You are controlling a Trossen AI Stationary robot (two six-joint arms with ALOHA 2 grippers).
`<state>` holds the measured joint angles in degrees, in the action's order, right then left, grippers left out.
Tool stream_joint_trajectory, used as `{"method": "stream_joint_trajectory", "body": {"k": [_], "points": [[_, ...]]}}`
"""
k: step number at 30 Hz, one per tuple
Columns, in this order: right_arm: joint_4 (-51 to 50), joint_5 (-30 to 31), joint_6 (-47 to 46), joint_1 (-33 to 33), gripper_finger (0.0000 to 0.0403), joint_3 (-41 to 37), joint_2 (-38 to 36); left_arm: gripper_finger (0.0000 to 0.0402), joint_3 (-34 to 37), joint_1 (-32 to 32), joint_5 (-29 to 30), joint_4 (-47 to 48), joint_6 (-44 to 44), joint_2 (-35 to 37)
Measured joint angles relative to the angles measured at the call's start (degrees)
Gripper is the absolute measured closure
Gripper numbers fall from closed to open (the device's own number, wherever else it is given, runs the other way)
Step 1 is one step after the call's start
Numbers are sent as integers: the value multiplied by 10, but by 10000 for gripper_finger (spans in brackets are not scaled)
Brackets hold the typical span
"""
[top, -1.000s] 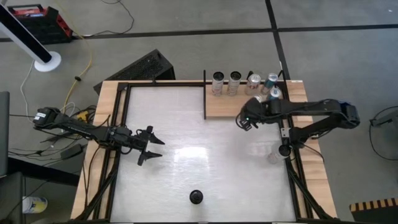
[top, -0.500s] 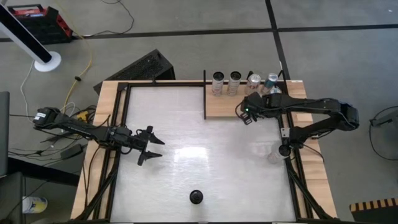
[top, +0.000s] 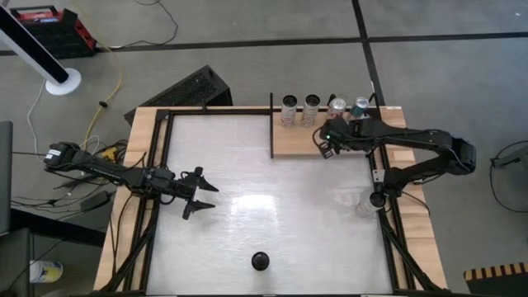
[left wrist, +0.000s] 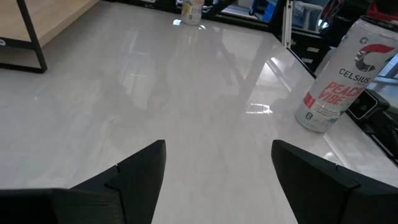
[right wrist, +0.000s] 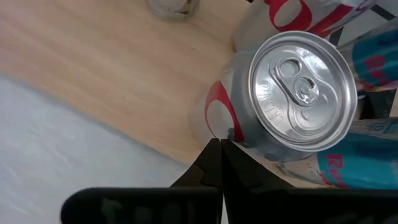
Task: Place canned beverage on shelf
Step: Put the silver soda can on the shelf aligned with the other silver soda can, then put the white and yellow soda can on the shelf aligned with the other white and yellow soda can
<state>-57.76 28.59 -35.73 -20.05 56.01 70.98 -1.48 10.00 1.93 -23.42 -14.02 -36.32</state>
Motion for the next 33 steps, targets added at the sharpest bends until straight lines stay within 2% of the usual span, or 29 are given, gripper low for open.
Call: {"method": "stream_joint_trajectory", "body": {"k": [7,10,16,22,33], "points": [[4,-2,5,-2,383,1,0,125,0,0,0,0,0,0],[-19,-43,12,11,382,28,-8,125,0,0,0,0,0,0],[-87,-93,-47,105,379,128,-18,125,0,0,0,0,0,0],[-165,-147,-197,260,382,197,-13,125,0,0,0,7,-8,0],[-217,-298,-609,526,379,203,-13,125,0,0,0,-1,-29,0]]}}
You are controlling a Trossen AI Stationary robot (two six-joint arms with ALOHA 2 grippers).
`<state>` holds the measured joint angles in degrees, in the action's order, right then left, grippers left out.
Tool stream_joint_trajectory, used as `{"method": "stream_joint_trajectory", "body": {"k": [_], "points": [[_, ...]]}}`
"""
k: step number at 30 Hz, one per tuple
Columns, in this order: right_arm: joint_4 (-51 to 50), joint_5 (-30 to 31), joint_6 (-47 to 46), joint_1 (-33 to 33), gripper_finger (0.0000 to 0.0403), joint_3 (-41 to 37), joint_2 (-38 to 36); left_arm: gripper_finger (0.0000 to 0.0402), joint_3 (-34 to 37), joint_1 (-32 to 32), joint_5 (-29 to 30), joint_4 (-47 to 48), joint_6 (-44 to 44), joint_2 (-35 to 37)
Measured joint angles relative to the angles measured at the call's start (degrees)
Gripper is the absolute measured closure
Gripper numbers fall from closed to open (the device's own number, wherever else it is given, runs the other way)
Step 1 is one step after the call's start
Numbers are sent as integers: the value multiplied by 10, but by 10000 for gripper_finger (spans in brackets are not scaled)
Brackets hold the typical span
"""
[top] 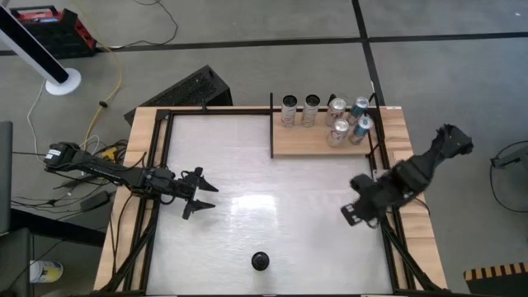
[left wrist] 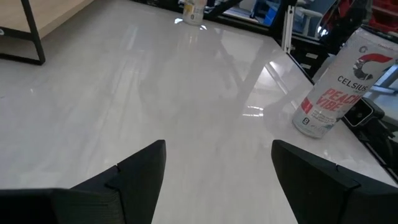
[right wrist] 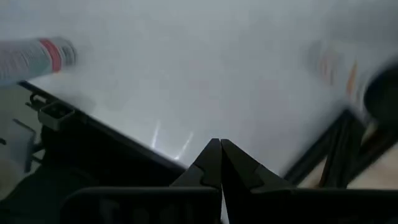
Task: Place canned beverage on shelf
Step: Put the white and yellow soda can on the shelf aligned with the other white and yellow soda can
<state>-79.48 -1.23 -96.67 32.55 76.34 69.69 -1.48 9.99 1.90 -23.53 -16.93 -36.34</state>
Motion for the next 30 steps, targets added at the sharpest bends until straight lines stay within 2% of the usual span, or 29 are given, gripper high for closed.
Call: {"method": "stream_joint_trajectory", "body": {"k": [5,9,12,19,23,26,29,30], "points": [[-21,-30,-122,67,379,0,-5,125,0,0,0,-4,4,0],[-114,-42,-187,101,379,-4,-9,125,0,0,0,-3,7,0],[-89,-23,-191,113,376,-23,-25,125,0,0,0,4,14,0],[-103,0,-156,114,368,-24,-18,125,0,0,0,2,18,0],[-77,-43,-184,124,367,-24,-10,125,0,0,0,2,12,0],[-59,-62,-232,154,367,-24,4,125,0,0,-5,7,12,0],[-63,-60,-256,203,367,-24,17,125,0,0,-11,15,4,0],[-73,-43,-273,223,367,-23,22,125,0,0,-12,21,1,0]]}}
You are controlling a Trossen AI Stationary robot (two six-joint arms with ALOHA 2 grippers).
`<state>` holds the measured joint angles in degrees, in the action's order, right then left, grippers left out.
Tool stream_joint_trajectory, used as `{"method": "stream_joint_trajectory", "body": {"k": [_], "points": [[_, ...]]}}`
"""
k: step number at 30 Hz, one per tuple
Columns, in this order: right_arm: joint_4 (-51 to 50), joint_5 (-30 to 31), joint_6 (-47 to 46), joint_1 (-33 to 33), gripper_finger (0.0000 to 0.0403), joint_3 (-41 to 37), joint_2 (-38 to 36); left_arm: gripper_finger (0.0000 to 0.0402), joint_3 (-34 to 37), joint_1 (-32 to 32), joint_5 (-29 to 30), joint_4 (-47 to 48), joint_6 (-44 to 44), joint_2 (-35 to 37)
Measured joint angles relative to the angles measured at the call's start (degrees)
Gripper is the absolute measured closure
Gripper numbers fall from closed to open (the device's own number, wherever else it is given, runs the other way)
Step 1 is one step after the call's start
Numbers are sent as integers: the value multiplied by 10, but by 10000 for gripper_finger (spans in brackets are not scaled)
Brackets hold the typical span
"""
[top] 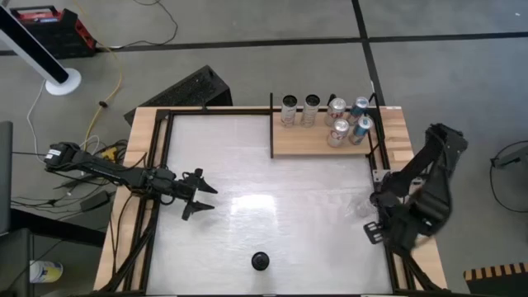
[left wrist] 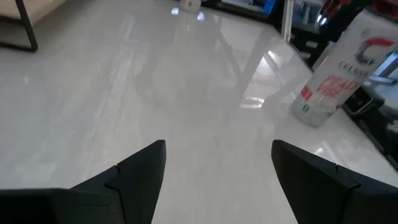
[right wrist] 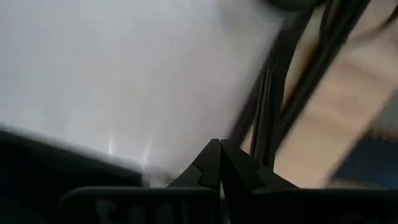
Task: Place canned beverage on shelf
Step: Put the white and yellow soda can on the shelf aligned with the other white and yellow soda can
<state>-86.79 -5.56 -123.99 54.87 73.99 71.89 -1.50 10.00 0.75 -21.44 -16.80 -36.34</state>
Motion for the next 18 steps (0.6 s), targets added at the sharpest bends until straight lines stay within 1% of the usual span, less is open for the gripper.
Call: {"method": "stream_joint_trajectory", "body": {"k": [1,3,5,6,8,11,13,16,18], "points": [[-15,27,-23,22,367,4,7,125,0,0,0,6,0,0],[-35,102,-65,67,367,11,13,125,0,0,0,12,-5,0],[-33,183,-67,93,367,12,12,125,0,0,0,12,-9,0],[-32,211,-67,102,367,12,14,125,0,0,0,12,-10,0],[-32,235,-64,104,368,9,19,125,0,0,0,10,-15,0],[-30,249,-43,84,374,7,21,125,0,0,2,-3,-15,0],[-17,268,10,58,378,13,21,125,0,0,-3,-41,-19,0],[-11,306,90,23,378,30,21,125,0,1,-29,-117,-19,-1],[-13,330,130,9,376,47,20,125,-12,6,-29,-126,-17,-4]]}}
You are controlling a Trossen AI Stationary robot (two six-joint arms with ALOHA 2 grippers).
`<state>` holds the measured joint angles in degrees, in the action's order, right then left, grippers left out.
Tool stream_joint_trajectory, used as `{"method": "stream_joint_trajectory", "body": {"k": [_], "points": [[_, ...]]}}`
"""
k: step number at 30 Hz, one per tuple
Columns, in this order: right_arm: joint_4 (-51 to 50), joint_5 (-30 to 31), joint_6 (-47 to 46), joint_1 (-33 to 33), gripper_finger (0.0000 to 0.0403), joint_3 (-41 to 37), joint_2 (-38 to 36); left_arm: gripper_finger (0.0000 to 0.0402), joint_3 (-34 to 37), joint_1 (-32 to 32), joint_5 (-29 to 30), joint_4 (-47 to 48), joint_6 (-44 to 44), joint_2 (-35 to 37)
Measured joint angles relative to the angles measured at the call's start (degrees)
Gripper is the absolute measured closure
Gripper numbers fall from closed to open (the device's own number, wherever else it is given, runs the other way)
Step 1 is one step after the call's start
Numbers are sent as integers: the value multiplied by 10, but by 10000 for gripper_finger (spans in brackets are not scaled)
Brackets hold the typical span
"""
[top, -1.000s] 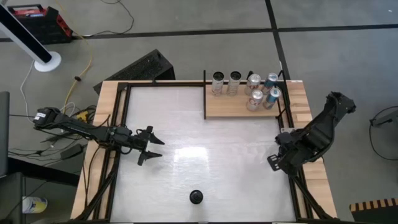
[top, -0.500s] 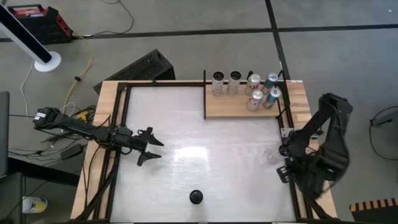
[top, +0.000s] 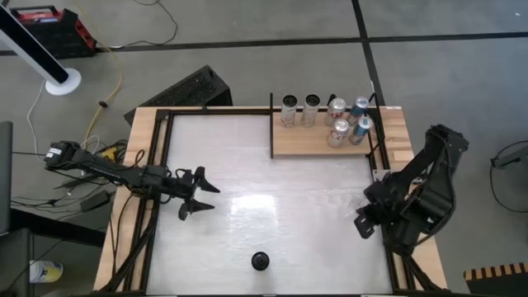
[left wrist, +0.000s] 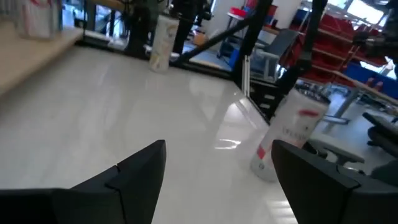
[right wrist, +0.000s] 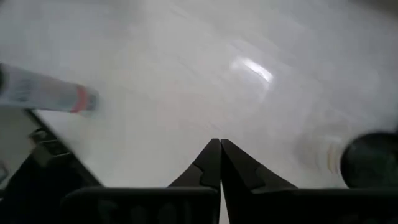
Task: Place canned beverage on shelf
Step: Put the white and yellow soda can on the shelf aligned with the other white and yellow soda can
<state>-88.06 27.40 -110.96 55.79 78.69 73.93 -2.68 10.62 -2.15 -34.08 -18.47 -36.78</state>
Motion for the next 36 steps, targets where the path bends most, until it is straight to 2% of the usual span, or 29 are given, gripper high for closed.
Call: {"method": "stream_joint_trajectory", "body": {"k": [2,5,8,11,21,27,36], "points": [[1,27,40,-9,373,17,0,125,-28,8,29,15,20,-14],[2,95,107,-16,374,40,0,125,-100,18,65,19,72,-78],[3,171,163,-21,378,56,0,125,-202,28,55,18,134,-186],[4,206,200,-24,379,62,0,125,-311,32,58,22,204,-309],[1,208,270,-27,373,62,0,125,-679,11,25,19,328,-695],[-14,208,301,-27,378,62,0,125,-897,-17,-27,-4,297,-888],[-20,207,323,-27,374,62,-1,125,-1201,-38,-36,13,228,-1120]]}}
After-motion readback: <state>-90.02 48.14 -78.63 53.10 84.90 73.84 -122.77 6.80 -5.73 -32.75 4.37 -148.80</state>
